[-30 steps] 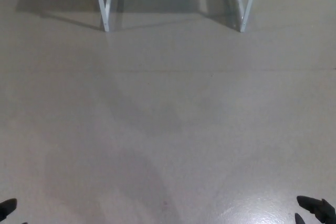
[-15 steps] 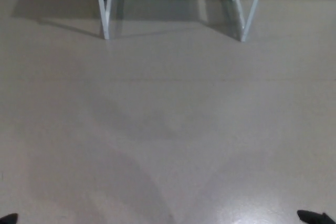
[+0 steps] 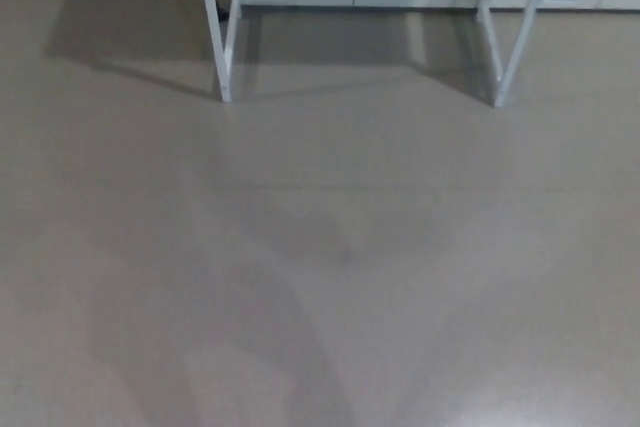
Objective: The robot walk towards a table in front and pick up a black pencil case on the left hand side and put the pencil case into a small container on the right hand side
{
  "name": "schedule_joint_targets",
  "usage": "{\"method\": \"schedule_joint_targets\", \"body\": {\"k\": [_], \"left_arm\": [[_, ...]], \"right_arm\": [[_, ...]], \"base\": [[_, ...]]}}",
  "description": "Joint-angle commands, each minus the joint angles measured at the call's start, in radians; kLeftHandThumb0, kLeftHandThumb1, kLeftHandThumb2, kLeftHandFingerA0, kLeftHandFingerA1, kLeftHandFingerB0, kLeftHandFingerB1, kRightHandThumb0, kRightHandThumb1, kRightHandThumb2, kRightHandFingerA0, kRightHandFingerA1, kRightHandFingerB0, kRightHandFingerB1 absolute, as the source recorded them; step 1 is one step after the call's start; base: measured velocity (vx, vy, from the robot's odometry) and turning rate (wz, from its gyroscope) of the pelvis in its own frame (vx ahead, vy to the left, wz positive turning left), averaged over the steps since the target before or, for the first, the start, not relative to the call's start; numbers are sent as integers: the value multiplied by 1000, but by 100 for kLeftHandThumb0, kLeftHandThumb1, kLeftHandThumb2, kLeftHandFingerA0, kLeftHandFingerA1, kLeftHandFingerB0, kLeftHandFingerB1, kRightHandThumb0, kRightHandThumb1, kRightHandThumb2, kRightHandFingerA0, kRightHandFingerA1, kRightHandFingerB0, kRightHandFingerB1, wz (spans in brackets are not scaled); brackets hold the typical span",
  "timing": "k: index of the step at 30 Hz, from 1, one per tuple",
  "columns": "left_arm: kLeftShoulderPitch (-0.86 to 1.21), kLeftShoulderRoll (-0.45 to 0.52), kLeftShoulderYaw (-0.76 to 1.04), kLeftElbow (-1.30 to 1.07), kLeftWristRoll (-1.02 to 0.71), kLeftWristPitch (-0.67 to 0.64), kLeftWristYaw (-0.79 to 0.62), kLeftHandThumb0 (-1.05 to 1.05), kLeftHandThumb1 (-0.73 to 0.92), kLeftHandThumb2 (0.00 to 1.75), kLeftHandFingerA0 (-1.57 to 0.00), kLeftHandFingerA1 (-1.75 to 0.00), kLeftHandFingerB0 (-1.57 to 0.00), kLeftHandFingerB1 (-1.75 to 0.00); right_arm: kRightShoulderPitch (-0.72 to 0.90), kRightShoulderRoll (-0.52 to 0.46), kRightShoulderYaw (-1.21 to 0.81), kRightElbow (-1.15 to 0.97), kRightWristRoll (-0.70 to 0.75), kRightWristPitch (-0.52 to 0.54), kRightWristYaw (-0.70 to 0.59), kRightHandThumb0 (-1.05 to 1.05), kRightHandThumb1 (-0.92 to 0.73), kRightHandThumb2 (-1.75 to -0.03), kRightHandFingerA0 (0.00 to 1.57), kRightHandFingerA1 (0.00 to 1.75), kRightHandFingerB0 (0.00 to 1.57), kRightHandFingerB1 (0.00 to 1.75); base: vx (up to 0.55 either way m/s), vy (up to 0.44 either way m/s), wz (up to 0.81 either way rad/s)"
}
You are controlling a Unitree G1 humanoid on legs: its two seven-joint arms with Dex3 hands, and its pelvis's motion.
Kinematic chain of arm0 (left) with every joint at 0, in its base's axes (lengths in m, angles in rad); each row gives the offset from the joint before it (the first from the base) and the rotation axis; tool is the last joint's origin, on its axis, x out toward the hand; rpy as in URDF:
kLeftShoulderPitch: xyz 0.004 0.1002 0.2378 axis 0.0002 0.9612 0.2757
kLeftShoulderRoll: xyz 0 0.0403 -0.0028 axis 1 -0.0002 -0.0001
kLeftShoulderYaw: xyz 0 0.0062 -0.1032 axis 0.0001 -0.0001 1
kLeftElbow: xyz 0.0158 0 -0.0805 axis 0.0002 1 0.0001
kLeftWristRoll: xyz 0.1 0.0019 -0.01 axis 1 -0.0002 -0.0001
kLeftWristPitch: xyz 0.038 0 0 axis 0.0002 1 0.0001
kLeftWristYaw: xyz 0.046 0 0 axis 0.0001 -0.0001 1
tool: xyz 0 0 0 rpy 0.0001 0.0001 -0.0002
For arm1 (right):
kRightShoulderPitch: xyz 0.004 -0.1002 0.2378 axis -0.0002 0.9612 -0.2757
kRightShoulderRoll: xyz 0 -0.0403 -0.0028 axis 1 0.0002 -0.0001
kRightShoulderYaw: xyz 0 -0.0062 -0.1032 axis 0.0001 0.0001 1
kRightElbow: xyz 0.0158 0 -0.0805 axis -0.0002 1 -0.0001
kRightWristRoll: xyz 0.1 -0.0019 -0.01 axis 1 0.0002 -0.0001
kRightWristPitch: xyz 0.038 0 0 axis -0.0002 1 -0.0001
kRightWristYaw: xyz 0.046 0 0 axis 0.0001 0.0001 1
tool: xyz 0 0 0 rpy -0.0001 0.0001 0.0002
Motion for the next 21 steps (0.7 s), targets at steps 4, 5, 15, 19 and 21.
{"method": "schedule_joint_targets", "body": {"k": [4,5,15,19,21], "left_arm": [[80,13,-14,25,16,-78,-8,-29,73,63,-46,-42,-37,-38],[99,21,-29,36,40,-108,3,-32,73,62,-46,-41,-36,-37],[101,45,-83,29,82,-118,34,-34,71,61,-47,-41,-39,-37],[113,47,-79,24,60,-131,10,-32,72,61,-46,-41,-38,-37],[113,53,-88,23,78,-138,23,-33,72,61,-47,-40,-38,-37]], "right_arm": [[66,-22,14,14,-13,-52,-4,-68,-90,-67,53,61,21,66],[84,-24,21,16,-23,-57,-15,-68,-91,-67,54,61,22,66],[82,-22,28,-9,-26,-31,-18,-59,-90,-66,53,58,22,59],[81,-18,40,-27,-34,-11,-22,-57,-89,-66,53,59,22,58],[88,-15,40,-46,-30,-9,-21,-58,-89,-65,55,61,24,61]], "base": [[279,-82,-3],[291,17,-5],[396,185,-23],[293,167,3],[276,82,8]]}}
